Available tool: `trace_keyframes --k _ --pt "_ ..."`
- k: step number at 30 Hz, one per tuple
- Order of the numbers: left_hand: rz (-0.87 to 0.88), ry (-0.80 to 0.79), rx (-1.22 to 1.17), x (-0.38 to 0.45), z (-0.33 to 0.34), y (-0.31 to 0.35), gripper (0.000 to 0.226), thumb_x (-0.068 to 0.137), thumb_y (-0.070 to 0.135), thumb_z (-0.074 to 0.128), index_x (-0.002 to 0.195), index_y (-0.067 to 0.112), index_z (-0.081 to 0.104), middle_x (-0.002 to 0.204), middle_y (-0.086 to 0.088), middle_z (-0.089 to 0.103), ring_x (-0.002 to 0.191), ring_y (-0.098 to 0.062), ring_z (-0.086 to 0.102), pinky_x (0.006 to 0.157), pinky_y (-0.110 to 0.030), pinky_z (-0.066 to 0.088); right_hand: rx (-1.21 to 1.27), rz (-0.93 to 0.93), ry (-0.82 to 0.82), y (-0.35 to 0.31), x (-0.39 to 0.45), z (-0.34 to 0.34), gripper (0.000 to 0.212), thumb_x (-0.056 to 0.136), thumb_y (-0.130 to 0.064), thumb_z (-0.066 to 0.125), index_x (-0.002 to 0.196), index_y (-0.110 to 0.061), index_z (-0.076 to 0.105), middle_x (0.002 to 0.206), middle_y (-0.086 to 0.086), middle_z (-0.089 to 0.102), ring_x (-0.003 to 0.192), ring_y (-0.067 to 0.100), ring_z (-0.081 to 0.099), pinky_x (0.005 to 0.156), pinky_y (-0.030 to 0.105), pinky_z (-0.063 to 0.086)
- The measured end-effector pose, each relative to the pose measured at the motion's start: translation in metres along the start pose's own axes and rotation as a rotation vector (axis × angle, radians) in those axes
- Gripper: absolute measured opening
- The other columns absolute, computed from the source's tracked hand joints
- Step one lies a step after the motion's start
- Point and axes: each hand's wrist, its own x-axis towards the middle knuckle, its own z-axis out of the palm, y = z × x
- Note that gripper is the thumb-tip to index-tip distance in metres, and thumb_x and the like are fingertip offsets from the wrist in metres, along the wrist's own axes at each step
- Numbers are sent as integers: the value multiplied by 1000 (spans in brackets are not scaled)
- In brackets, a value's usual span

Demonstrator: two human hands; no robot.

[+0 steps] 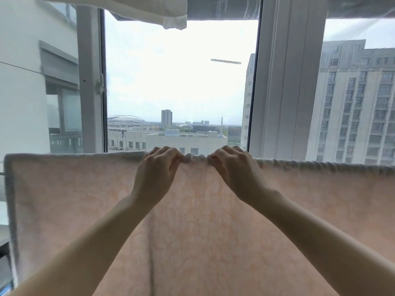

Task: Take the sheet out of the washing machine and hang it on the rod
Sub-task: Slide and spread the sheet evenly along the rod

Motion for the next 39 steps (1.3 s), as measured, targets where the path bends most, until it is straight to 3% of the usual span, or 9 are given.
trace_keyframes --k 5,11,15,19,23,30,39 --pt "72 79 6 -11 1 2 16 94 25 58 93 14 70 95 5 70 90 -14 61 80 -35 51 45 -28 126 0 -6 -4 14 90 -23 64 94 -13 72 88 -1 72 82 16 63 74 39 55" --pt "215 114 99 -41 6 -4 24 94 27 56 92 9 71 93 0 68 92 -17 60 82 -34 51 -12 -214 147 0 -36 2 21 90 -25 61 101 -10 70 108 2 69 105 20 60 89 37 50" --pt "173 96 77 -37 4 -11 15 91 21 63 94 8 71 95 -1 69 93 -18 60 82 -35 53 -6 -140 103 0 -28 2 18 94 -28 54 97 -13 64 112 2 66 108 19 59 93 37 49" --pt "140 88 123 -22 -7 -18 13 86 10 68 99 7 69 101 -3 67 97 -19 59 88 -31 50 -6 -112 66 -8 -9 6 25 92 -30 58 112 -15 58 113 3 66 104 20 61 87 38 53" --pt "-3 54 149 -19 -20 -37 21 85 -1 67 104 7 68 107 -2 66 104 -18 57 95 -33 47 -19 -143 -11 -20 3 19 29 90 -30 61 115 -16 58 116 2 64 102 19 62 84 36 54" --pt "-128 17 209 -23 -50 -82 33 88 0 63 120 8 64 116 -3 66 112 -19 56 99 -33 45 44 -171 -35 -48 31 44 38 93 -34 57 126 -17 54 119 1 64 101 18 64 79 37 56" --pt "-221 -22 276 -32 -98 -165 25 93 8 58 117 8 66 113 -6 68 106 -23 56 91 -37 46 60 -173 -60 -114 68 85 37 96 -34 53 128 -15 53 122 1 62 103 18 63 81 34 54"
